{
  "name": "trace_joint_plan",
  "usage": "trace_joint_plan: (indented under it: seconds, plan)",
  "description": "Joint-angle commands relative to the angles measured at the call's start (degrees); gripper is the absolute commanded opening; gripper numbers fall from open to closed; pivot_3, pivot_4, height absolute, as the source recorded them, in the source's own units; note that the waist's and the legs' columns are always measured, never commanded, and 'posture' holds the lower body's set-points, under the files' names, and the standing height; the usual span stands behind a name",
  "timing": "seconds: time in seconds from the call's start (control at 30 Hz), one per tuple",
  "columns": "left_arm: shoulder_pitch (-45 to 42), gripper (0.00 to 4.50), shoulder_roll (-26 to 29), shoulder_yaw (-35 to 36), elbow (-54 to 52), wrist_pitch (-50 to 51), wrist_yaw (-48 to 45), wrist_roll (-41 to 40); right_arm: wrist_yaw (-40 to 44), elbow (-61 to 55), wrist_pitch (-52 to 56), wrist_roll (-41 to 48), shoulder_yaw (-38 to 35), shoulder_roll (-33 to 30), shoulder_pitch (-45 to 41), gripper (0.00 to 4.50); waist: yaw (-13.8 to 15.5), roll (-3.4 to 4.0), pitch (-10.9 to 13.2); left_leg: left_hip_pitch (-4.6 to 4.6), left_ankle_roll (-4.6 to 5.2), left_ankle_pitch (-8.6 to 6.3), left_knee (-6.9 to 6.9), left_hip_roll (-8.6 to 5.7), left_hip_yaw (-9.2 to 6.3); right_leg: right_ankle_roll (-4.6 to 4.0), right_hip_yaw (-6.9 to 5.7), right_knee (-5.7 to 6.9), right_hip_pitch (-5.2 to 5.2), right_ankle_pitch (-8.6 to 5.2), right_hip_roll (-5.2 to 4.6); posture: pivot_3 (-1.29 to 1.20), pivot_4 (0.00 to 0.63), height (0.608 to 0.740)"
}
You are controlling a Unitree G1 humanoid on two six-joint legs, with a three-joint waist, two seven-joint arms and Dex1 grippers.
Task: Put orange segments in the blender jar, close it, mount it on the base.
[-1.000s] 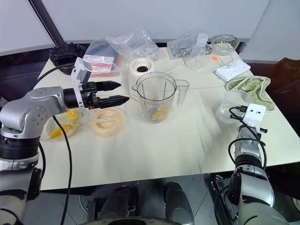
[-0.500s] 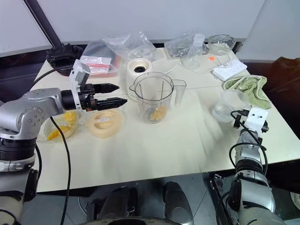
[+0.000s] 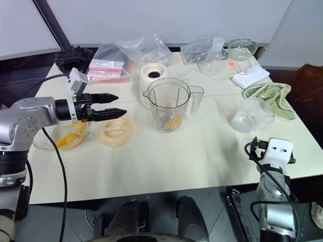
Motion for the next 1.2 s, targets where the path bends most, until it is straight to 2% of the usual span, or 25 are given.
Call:
trace_joint_plan:
  seconds: [0.03, 0.2, 0.27, 0.33, 0.4, 0.63, 0.7, 0.8, 0.9, 1.07, 1.2]
  plan:
    - [0.0, 4.5, 3.4, -2.9, 5.6, -7.4, -0.3, 8.4, 12.7, -15.6, 3.4, 11.6, -0.4, -4.3, 4.2, 4.44, 0.0, 0.0, 0.0, 0.02, 0.0, 0.0, -0.01, 0.0, -0.01, 0.0, 0.0, 0.01, 0.0, -0.01, 0.01, 0.0, 0.15, 0.74]
    - [-2.0, 4.5, 4.7, -8.7, 15.9, -16.8, -1.7, 18.4, 21.0, -27.3, 13.8, 23.2, -0.6, -11.4, 9.5, 4.44, 0.3, -0.11, 0.0, 0.01, 0.0, 0.0, -0.09, 0.06, -0.06, -0.04, -0.04, -0.03, -0.02, -0.03, 0.11, 0.0, 0.15, 0.74]
    - [-4.2, 4.5, 4.4, -12.0, 20.4, -19.5, -4.2, 21.8, 26.0, -32.6, 19.0, 28.6, 1.0, -17.1, 11.6, 4.44, 0.9, -0.15, 0.0, -0.06, 0.0, 0.0, -0.09, 0.06, -0.06, -0.04, -0.07, -0.08, -0.04, -0.03, 0.08, 0.0, 0.15, 0.74]
    - [-6.7, 4.5, 3.5, -15.9, 24.8, -24.0, -8.1, 25.4, 27.6, -35.4, 23.1, 32.6, 3.2, -21.0, 10.2, 4.44, 1.5, -0.26, 0.0, -0.14, 0.0, 0.0, -0.06, 0.02, 0.0, -0.05, -0.07, -0.12, -0.1, -0.03, -0.01, 0.0, 0.15, 0.74]
    - [-10.1, 4.5, 1.8, -18.8, 30.2, -28.7, -9.8, 29.1, 26.7, -35.9, 25.5, 34.9, 5.0, -22.3, 6.8, 4.44, 2.0, -0.71, 0.0, -0.17, 0.0, 0.0, -0.03, 0.03, -0.02, -0.06, -0.09, -0.16, -0.1, -0.03, -0.03, 0.0, 0.15, 0.74]
    - [-21.4, 4.5, -4.1, -25.9, 50.5, -41.5, -15.2, 40.0, 23.8, -34.9, 28.1, 33.5, 10.0, -21.8, -0.9, 4.44, 2.9, -1.0, 0.0, -0.41, 0.14, -0.09, 0.0, 0.03, 0.02, -0.08, -0.22, -0.48, -0.14, -0.02, -0.24, 0.0, 0.15, 0.74]
    - [-24.1, 4.5, -6.1, -27.5, 56.8, -45.8, -15.1, 43.1, 23.1, -34.2, 27.6, 32.2, 10.9, -21.0, -1.3, 4.44, 3.1, -1.01, 0.0, -0.56, 0.25, -0.15, -0.01, -0.04, 0.04, -0.06, -0.26, -0.64, -0.19, -0.01, -0.21, 0.0, 0.15, 0.74]
    - [-27.6, 4.5, -9.9, -27.7, 64.9, -47.0, -15.6, 45.3, 21.9, -34.0, 26.9, 30.0, 12.1, -19.6, -0.8, 4.44, 3.3, -1.04, 0.0, -0.82, 0.4, -0.24, 0.02, -0.09, 0.07, -0.01, -0.34, -0.76, -0.27, 0.0, -0.18, 0.0, 0.15, 0.74]
    - [-28.8, 4.5, -11.9, -28.4, 69.6, -49.0, -17.3, 47.7, 21.1, -33.9, 25.9, 27.8, 12.4, -18.2, 0.7, 4.44, 3.2, -1.07, 0.0, -1.24, 0.41, -0.24, 0.09, -0.17, 0.02, 0.18, -0.46, -0.76, -0.54, 0.1, -0.19, 0.0, 0.15, 0.74]
    - [-29.4, 4.5, -14.5, -28.4, 73.8, -52.2, -16.9, 50.6, 20.1, -33.3, 24.8, 25.1, 12.7, -16.4, 1.1, 4.44, 3.2, -1.08, 0.0, -1.18, 0.45, -0.26, 0.13, -0.18, 0.02, 0.28, -0.45, -0.74, -0.5, 0.16, -0.2, 0.0, 0.15, 0.74]
    - [-29.2, 3.21, -16.2, -28.9, 75.7, -53.4, -15.4, 53.3, 19.9, -32.0, 23.7, 22.9, 12.7, -15.3, 0.9, 4.5, 3.4, -1.03, -0.1, -0.93, 0.44, -0.26, 0.16, -0.16, -0.02, 0.13, -0.47, -0.72, -0.26, 0.07, -0.2, 0.0, 0.15, 0.74]
